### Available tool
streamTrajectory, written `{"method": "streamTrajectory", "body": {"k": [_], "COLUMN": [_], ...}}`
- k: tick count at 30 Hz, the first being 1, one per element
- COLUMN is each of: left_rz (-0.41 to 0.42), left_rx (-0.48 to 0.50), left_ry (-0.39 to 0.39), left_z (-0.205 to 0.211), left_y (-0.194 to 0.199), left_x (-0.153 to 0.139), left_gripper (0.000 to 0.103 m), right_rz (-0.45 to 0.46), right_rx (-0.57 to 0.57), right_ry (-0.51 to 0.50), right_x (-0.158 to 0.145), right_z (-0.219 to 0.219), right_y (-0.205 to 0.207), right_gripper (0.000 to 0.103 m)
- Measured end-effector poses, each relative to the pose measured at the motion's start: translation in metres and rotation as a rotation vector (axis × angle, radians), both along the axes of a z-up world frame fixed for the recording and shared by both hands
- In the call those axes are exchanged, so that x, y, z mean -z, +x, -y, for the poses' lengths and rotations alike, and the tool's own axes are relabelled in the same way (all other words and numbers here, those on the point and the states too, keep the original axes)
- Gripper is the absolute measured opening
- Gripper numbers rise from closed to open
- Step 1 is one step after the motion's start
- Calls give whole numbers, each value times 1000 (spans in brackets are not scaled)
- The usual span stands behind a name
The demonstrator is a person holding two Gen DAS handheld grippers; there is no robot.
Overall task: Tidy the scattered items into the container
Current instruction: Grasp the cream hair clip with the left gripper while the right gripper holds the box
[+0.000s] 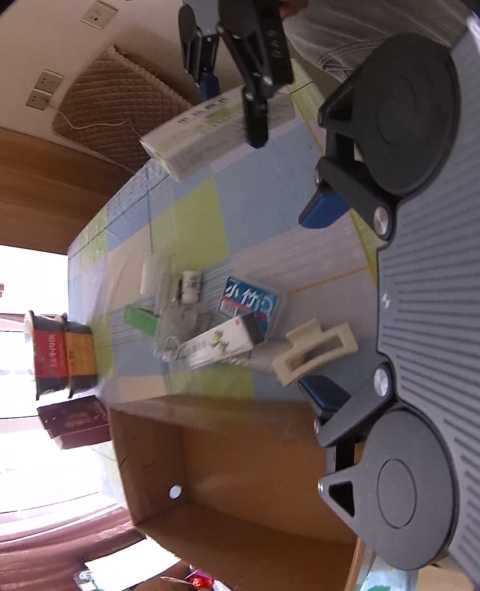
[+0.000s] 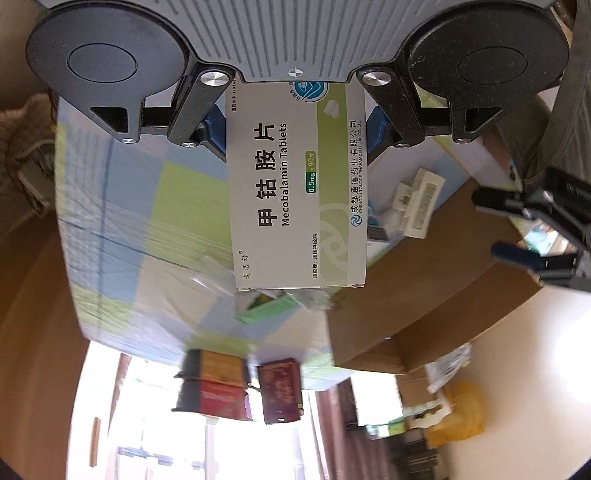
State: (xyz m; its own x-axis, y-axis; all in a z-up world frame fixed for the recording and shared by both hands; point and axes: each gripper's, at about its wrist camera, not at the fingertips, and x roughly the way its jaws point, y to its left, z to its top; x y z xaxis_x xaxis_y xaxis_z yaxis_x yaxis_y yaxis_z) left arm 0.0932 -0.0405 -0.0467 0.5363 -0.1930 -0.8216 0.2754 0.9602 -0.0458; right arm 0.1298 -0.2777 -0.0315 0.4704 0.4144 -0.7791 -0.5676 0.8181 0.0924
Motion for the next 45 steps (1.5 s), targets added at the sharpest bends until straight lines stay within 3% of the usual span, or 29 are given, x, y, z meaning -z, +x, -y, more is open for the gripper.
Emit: {"method": "streamTrajectory", "body": {"k": [11,17,19,22,25,35,41,45], "left_rz": [-53,-83,-101,-115,-117,-90,-19,29], "left_rx": [-186,-249,-268,-294,-290,-211,-154,-135], "left_ry": [140,173,179,178,164,89,-2,-23], "left_z": [15,16,15,11,8,10,-3,-26], "left_y": [35,59,65,70,69,54,39,35], "left_x": [64,93,102,114,115,72,16,-20], "left_gripper": [79,74,68,44,40,40,40,40], "right_rz": [-45,-56,-61,-66,-73,-64,-63,-63], "right_rx": [95,113,116,117,114,103,106,105], "right_ry": [-12,-10,-9,-8,-11,-15,-38,-38], "right_x": [10,16,17,18,19,10,-5,-19], "right_z": [22,26,26,25,23,14,-1,-24], "right_y": [22,32,33,33,32,25,20,21], "right_gripper": [73,73,73,73,73,73,73,73]}}
